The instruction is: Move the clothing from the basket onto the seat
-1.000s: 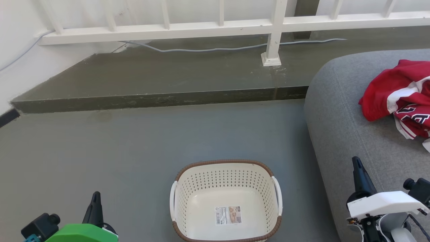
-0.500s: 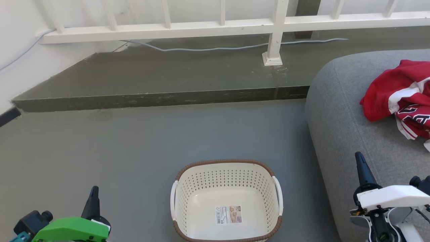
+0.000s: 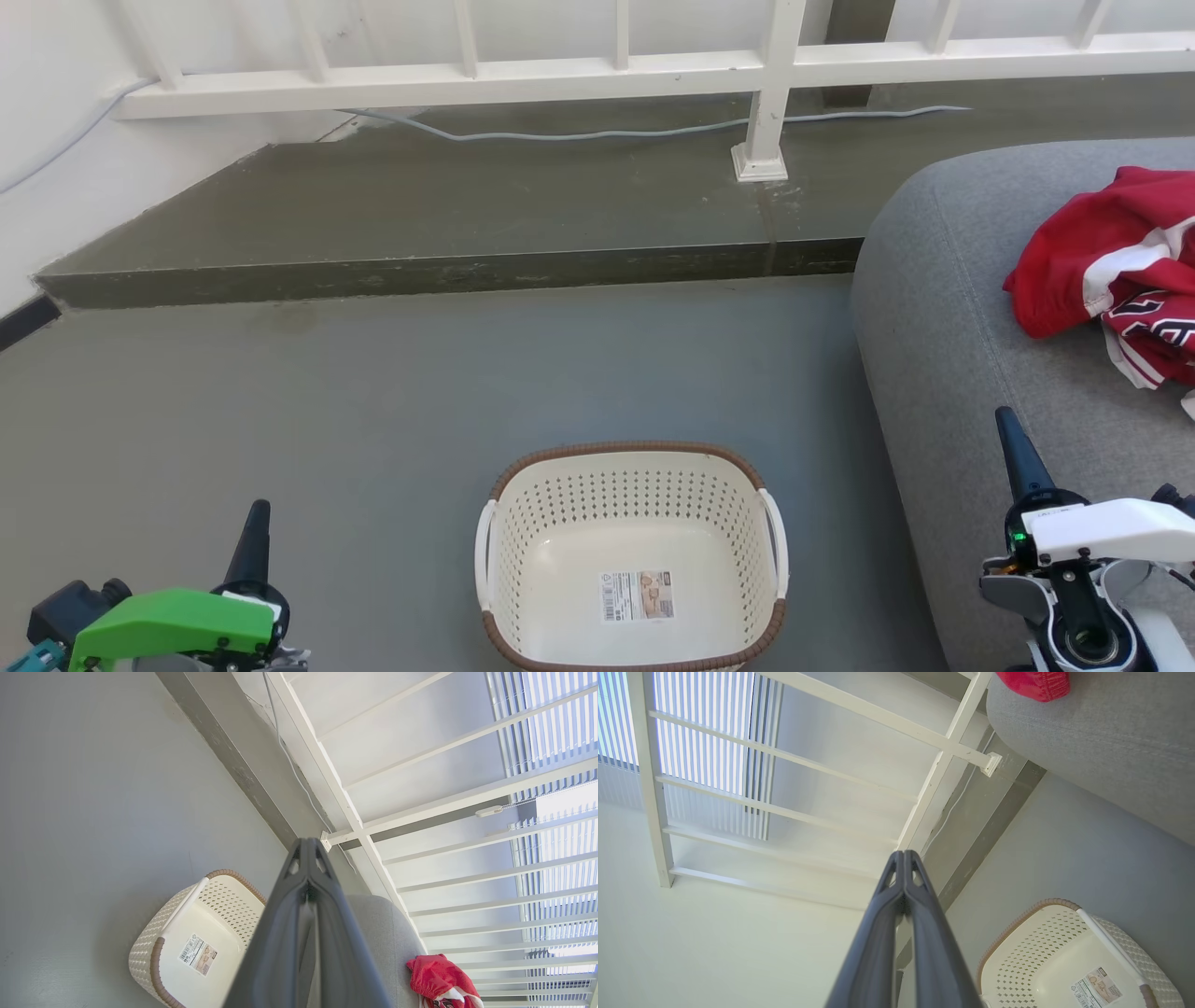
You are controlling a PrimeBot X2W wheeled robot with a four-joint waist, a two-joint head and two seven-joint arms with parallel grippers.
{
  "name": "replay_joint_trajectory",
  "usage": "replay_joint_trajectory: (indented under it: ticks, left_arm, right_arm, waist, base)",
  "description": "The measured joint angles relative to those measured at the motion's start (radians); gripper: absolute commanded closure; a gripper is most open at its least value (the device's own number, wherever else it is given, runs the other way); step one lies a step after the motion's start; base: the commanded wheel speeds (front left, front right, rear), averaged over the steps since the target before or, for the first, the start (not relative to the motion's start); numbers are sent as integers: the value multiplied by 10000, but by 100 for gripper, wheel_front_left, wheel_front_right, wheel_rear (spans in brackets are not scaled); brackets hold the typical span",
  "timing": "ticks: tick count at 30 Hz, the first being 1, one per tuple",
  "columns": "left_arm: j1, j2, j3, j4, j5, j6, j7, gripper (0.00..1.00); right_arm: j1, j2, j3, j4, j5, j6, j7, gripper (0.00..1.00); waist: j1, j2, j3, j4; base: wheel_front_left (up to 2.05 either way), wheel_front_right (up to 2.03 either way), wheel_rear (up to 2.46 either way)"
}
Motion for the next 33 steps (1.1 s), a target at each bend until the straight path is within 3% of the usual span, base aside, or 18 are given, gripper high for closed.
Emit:
replay_joint_trajectory:
  ticks: [33]
  left_arm:
    - [-824,-150,648,520,-3737,-754,905,100]
  right_arm:
    - [-820,-4,-667,798,4046,721,865,100]
  waist:
    - [0,0,32,83]
  base:
    - [0,0,0]
